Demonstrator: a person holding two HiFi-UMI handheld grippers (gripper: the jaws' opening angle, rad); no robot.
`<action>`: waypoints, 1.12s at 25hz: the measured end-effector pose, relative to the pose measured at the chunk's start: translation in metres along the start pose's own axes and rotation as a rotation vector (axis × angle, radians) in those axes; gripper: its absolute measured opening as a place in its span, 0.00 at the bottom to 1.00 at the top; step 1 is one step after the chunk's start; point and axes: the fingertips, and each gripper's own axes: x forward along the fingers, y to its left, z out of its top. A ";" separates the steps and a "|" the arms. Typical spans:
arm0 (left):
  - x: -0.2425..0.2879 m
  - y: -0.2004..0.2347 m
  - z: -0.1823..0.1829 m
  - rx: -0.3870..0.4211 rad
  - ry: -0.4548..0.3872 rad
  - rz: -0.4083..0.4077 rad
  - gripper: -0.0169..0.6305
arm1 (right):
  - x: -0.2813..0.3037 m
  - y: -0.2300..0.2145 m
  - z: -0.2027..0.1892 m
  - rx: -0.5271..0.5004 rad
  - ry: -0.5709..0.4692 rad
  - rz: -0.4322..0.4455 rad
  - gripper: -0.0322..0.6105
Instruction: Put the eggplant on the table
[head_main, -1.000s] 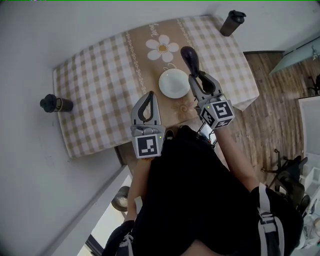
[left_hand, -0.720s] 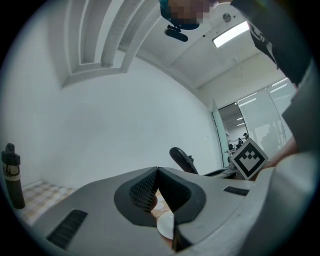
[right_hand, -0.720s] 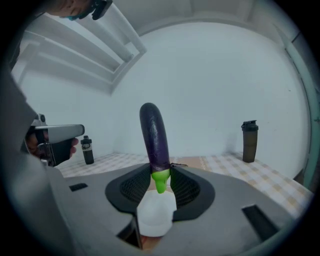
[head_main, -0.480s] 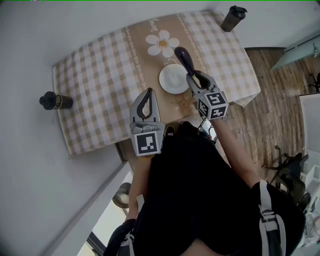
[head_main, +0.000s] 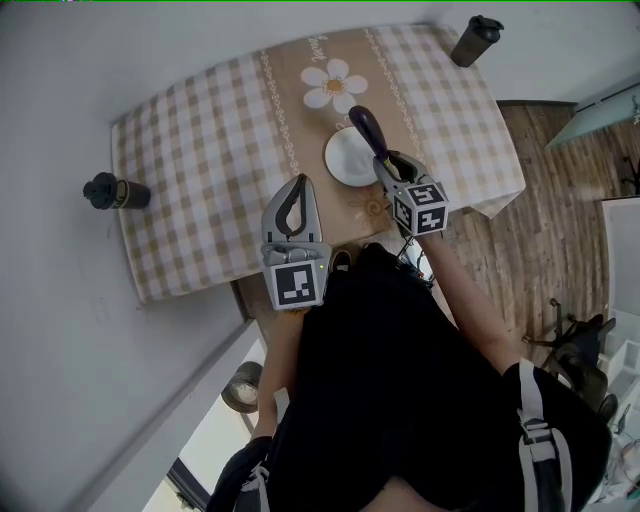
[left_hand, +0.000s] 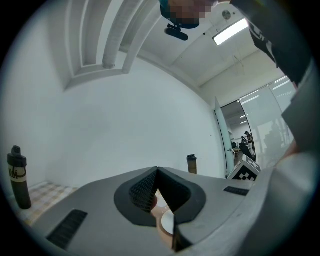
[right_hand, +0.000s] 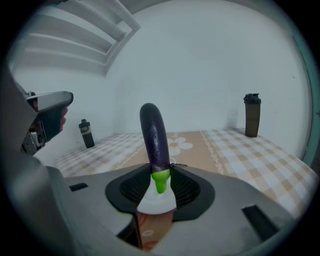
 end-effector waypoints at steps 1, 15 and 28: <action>0.000 0.001 0.000 -0.001 0.000 0.003 0.01 | 0.002 0.000 -0.003 0.000 0.008 0.001 0.26; -0.005 0.009 -0.005 -0.001 0.007 0.018 0.01 | 0.016 0.001 -0.042 0.007 0.132 -0.006 0.26; -0.006 0.009 -0.006 -0.012 0.012 0.026 0.01 | 0.020 -0.001 -0.055 0.001 0.160 -0.010 0.26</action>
